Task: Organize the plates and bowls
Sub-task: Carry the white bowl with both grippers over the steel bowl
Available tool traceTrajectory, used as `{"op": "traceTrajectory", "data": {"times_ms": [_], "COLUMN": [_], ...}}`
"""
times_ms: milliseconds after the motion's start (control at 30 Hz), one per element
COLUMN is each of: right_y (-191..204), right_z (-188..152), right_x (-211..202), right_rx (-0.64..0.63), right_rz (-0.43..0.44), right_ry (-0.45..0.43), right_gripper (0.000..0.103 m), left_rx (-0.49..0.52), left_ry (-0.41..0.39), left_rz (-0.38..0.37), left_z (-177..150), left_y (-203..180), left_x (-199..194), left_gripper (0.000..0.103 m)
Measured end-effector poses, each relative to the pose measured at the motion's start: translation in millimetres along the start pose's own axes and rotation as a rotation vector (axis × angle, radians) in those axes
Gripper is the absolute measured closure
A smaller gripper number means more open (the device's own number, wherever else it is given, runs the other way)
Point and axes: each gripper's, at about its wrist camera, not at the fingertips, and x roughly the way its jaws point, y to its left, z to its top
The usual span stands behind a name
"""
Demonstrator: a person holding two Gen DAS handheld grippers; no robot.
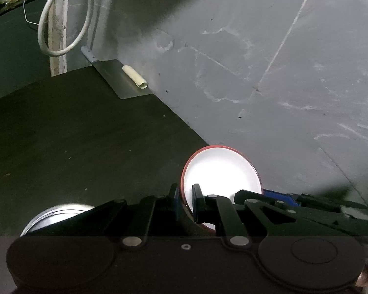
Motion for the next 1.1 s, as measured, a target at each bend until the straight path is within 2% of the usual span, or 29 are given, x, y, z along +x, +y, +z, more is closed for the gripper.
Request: {"op": "traceTrajectory", "data": {"times_ms": [533,867,1100], "right_y": [36.3,47.1,50.3], "right_z": [-32.5,-54.6,-66.5], "right_x": [-51.1,-62.4,-71.7], "right_rx": [-0.056,-0.067,-0.084], "right_rz": [0.073,0.082,0.073], "right_ry": [0.023,0.064,0.086], "right_gripper": [0.080,0.080,0.080], "left_rx": [-0.016,-0.028,-0.030], "left_ry": [-0.006,0.032,0.049], "left_rz": [0.005,0.011,-0.013], "left_z": [-42.7,-66.3,-84.8], "left_y": [4.2,9.4,11.7], "left_x": [-64.0,-77.2,-82.8], "left_gripper": [0.093,0.093,0.093]}}
